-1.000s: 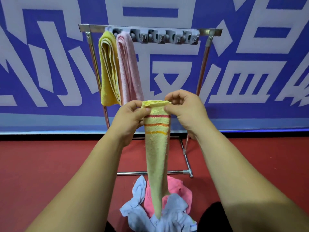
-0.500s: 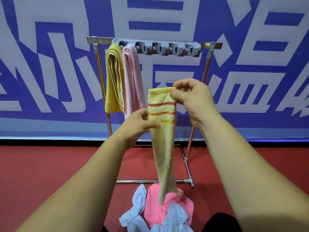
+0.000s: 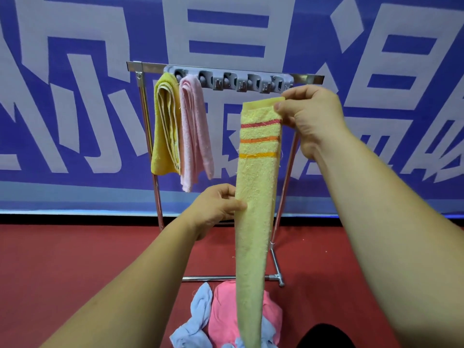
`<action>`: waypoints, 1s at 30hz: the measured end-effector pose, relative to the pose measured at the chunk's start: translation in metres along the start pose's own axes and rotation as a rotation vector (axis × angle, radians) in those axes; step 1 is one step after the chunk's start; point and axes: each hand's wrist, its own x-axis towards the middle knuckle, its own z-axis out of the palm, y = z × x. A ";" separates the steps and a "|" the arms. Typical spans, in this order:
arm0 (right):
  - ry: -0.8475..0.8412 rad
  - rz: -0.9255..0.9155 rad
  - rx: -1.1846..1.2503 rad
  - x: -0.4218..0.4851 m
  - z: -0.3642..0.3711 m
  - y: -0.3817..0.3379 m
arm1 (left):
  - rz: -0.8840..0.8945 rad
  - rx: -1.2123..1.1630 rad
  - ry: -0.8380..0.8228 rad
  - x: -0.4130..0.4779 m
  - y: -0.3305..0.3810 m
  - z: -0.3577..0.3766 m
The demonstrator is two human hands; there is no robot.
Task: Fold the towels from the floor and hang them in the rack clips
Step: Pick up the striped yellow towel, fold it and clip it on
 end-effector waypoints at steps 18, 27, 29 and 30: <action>-0.237 1.023 0.063 -0.175 -0.045 0.297 | -0.488 0.012 0.203 -0.009 -0.099 0.027; -0.270 0.808 0.055 -0.153 -0.018 0.279 | -0.442 -0.067 0.242 -0.011 -0.086 -0.009; -0.275 0.743 0.038 -0.140 -0.011 0.267 | -0.417 -0.078 0.244 -0.006 -0.077 -0.014; -0.268 0.716 0.049 -0.132 -0.006 0.260 | -0.389 -0.099 0.250 -0.003 -0.072 -0.018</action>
